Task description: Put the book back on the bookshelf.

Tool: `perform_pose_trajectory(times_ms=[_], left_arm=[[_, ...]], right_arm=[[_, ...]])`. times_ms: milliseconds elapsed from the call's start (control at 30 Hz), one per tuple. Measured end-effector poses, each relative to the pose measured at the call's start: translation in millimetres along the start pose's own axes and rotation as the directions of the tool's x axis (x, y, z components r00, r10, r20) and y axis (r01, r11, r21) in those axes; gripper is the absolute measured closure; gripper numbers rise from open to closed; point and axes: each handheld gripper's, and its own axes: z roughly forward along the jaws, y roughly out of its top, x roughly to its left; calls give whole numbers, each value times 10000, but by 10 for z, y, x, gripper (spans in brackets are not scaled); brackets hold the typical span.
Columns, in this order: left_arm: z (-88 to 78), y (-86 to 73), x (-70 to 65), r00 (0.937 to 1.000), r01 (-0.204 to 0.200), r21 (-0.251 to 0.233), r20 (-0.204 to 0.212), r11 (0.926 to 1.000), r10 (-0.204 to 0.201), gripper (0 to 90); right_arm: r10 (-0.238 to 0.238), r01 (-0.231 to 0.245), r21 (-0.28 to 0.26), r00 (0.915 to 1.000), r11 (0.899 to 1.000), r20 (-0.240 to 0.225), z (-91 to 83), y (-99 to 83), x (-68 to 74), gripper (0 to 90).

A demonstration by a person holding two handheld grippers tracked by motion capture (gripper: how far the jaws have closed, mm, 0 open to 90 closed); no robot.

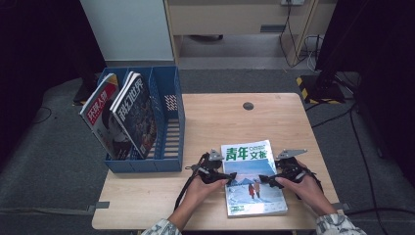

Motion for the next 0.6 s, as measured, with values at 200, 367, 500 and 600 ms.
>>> perform_pose_trajectory(times_ms=[200,367,500,600], left_arm=[[0,-7,1,10000,-13,-59,7,10000,13,213],[0,-14,3,10000,-25,-101,18,9999,25,212],[0,-16,4,10000,-41,-110,23,9999,41,212],[0,-17,5,10000,-46,-115,25,9999,46,212]], right_arm=[[-186,186,9,9997,9998,137,33,78,-55,72],[-576,584,-213,9977,9981,357,-39,85,-4,145],[-774,783,-596,9969,9951,170,-113,101,48,210],[-886,879,-789,9960,9930,-62,-160,124,73,241]])
